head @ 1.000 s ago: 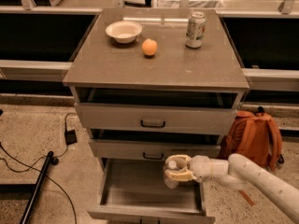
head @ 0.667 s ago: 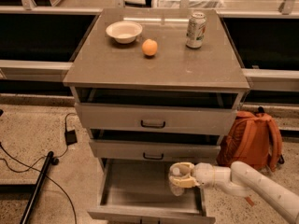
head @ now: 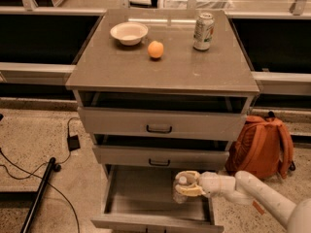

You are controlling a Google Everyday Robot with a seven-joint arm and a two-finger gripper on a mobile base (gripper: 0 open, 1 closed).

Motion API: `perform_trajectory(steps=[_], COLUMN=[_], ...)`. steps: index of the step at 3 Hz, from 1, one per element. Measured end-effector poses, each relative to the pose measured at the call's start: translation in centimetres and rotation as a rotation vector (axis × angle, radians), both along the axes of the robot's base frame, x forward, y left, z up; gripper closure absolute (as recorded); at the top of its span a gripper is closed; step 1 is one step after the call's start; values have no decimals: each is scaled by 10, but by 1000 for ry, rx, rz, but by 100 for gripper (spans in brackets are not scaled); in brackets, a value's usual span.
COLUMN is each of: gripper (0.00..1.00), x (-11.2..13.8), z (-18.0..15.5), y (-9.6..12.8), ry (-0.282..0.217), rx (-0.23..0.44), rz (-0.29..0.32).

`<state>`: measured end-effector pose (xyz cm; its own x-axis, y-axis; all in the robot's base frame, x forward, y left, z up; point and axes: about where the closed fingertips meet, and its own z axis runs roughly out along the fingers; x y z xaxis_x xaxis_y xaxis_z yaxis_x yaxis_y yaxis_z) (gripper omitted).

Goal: Place water bottle into bottom drawer

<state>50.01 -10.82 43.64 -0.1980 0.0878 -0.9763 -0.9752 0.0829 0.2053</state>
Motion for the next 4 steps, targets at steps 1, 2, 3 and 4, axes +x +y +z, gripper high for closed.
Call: perform_trajectory(steps=[1,2,3,4], gripper=[100,100,82,59], x=[14,21,23,23], z=[-60,-112,-143,-166], y=[5,5,4,1], ry=[32,34,22,29], rx=[-3,-21,-42,-41], rz=[-38,-75,-85,-87])
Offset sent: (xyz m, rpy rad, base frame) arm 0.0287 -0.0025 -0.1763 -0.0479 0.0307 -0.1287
